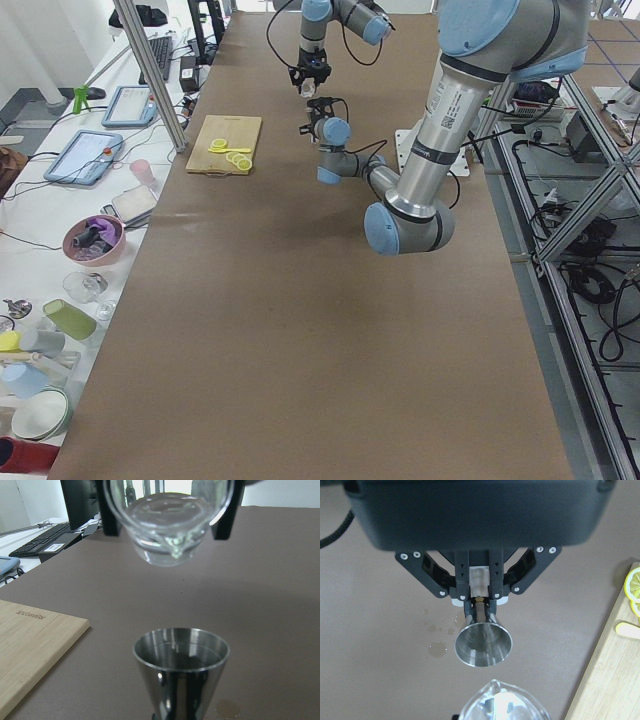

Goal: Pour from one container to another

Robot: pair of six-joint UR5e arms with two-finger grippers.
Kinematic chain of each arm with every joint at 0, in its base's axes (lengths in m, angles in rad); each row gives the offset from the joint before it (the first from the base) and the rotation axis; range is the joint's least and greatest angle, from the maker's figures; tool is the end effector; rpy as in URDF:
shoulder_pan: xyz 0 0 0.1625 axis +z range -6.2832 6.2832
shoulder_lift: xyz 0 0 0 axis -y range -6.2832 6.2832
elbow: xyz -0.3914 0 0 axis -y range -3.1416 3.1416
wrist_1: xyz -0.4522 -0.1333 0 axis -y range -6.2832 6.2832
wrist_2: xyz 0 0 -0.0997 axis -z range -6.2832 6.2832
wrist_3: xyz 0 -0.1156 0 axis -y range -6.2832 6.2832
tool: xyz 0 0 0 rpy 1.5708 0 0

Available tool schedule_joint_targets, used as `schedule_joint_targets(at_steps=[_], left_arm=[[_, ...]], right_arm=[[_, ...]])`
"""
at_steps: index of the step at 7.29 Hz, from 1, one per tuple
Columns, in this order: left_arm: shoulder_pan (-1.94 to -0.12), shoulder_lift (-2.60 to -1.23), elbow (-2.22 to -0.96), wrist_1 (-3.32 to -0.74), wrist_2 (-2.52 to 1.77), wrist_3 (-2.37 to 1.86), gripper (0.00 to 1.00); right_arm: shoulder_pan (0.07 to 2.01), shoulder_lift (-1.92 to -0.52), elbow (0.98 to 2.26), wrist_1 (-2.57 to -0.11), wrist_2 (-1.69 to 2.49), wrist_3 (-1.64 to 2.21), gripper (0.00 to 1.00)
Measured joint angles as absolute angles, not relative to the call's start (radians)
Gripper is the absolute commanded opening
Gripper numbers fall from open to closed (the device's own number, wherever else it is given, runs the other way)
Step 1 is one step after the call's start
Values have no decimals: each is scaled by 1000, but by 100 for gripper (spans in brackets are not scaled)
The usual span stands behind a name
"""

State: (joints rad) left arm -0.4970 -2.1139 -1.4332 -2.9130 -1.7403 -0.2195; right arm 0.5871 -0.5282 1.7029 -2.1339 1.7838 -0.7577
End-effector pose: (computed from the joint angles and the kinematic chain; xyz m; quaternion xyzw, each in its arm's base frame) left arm 0.5720 -0.4397 0.2010 0.5771 0.5037 0.3240 0.5552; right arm -0.4884 -0.4557 -0.0222 0.2860 -0.1345 -0.7458 0.5864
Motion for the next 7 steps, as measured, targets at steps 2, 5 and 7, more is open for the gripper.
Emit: schedule_joint_targets(at_steps=[2, 5, 7], left_arm=[[-497, -2114, -1431, -2912, -1742, -219, 0], [-496, -2114, -1426, -2911, -1743, -218, 0], [-496, -2115, -1420, -2911, -1743, -217, 0]], right_arm=[[590, -539, 1711, -2092, 1807, -756, 0], [607, -604, 1777, -2014, 1855, -754, 0], [651, -649, 1806, -1943, 1914, -752, 0]])
